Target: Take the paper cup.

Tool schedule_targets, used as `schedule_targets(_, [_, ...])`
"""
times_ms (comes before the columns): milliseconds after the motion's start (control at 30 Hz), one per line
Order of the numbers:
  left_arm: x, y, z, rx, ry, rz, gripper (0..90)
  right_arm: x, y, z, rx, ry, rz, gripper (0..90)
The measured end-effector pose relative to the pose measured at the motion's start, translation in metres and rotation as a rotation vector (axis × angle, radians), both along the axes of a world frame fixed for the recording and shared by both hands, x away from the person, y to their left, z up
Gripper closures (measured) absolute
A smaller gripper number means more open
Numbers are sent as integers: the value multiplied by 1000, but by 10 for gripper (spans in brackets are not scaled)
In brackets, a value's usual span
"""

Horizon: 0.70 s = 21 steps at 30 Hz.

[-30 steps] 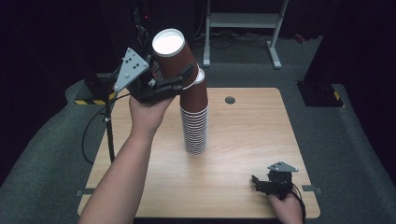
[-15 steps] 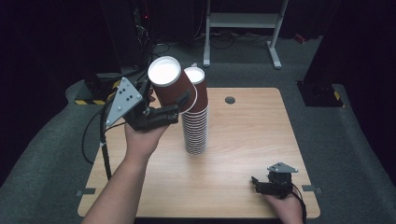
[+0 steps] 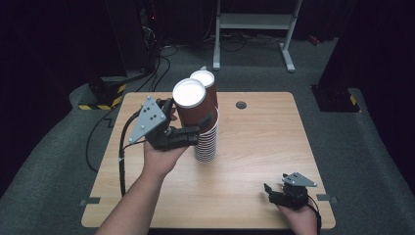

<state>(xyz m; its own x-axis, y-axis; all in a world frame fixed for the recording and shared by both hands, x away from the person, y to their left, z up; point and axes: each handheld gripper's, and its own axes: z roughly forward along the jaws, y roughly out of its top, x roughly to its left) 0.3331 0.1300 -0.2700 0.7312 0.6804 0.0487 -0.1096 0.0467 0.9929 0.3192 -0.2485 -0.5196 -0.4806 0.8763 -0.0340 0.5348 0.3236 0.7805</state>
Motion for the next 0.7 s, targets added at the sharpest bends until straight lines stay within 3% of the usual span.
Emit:
schedule_targets(533, [-1,-31,-35,34,57,-82,166,-13,11,12,19,-151,40,179])
schedule_targets(600, [0,-35,-40,39,70,-93,166,-15,13,19,47,-194,40,179])
schedule_targets(700, [2,-41,-48,34,97,-118,166,-18,16,26,69,-222,45,183])
